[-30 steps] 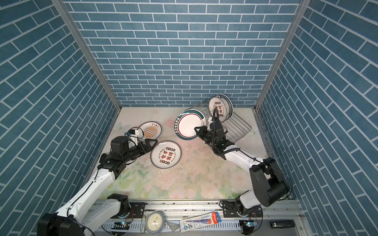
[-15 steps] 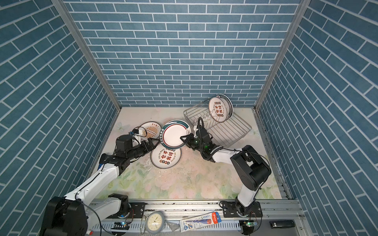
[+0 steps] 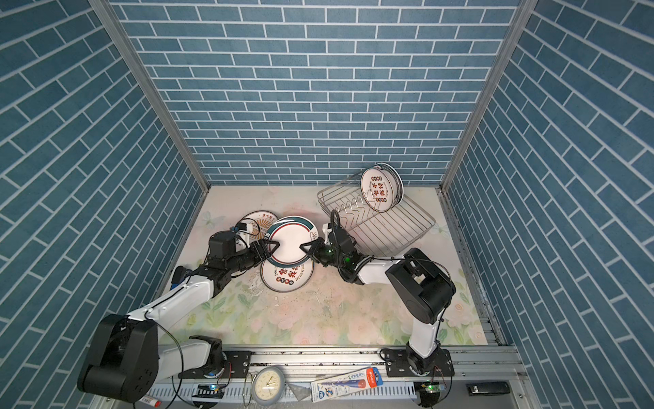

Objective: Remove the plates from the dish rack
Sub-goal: 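Close the left gripper on the green-rimmed plate rim held by the right gripper, then open the right gripper and withdraw it toward the rack while the left holds the plate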

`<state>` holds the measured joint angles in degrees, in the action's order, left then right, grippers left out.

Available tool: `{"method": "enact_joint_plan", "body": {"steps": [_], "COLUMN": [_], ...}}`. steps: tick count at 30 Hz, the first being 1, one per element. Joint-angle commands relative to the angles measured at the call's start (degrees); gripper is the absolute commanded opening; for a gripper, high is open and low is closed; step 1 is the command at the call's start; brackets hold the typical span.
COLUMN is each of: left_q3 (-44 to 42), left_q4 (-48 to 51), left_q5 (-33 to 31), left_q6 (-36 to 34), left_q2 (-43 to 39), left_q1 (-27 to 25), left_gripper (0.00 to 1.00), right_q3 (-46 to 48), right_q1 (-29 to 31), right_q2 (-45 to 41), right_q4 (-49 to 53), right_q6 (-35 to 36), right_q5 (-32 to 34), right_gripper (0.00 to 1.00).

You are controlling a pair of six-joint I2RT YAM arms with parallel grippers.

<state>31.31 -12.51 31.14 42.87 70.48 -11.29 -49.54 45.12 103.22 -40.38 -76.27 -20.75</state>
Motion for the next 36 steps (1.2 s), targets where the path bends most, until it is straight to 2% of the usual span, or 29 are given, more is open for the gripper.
{"method": "enact_joint_plan", "body": {"steps": [1, 15, 18, 21, 25, 31, 34, 36], "left_q3": [1.3, 3.4, 3.6, 3.7, 4.5, 5.4, 6.2, 6.5], "left_q4": [-2.3, -0.8, -1.1, -0.5, 1.5, 4.2, 6.8, 8.1], "left_q5": [1.8, 4.4, 5.1, 5.0, 5.1, 4.5, 3.9, 3.9], "left_q6": [-0.3, -0.3, -0.1, 0.1, 0.0, -0.3, -0.1, 0.0], "left_q2": [0.4, 2.6, 3.0, 2.7, 2.5, 0.9, -0.4, -1.0], "left_q1": [-0.5, -0.5, -0.5, -0.5, -0.5, -0.5, -0.5, -0.5], "left_gripper": [0.5, 0.13, 0.1, 0.05, 0.0, 0.0, 0.0, 0.0], "right_q3": [-2.9, -4.6, -4.9, -5.1, -6.0, -7.5, -7.9, -8.4], "right_q1": [0.1, 0.5, 0.5, 0.5, 0.5, 0.5, 0.4, 0.4], "right_q2": [0.3, 0.8, 0.8, 0.5, -0.3, -2.5, -3.7, -4.3], "right_q4": [-4.6, -2.4, -1.8, -0.6, 2.1, 8.6, 11.5, 13.9], "right_q6": [-1.0, 1.5, 2.1, 3.0, 5.2, 10.1, 11.4, 12.6], "right_q5": [-0.9, -2.1, -2.1, -1.8, -1.4, 0.3, 1.1, 1.9], "right_gripper": [0.0, 0.0, 0.0, 0.07, 0.22, 0.36, 0.51, 0.55]}}
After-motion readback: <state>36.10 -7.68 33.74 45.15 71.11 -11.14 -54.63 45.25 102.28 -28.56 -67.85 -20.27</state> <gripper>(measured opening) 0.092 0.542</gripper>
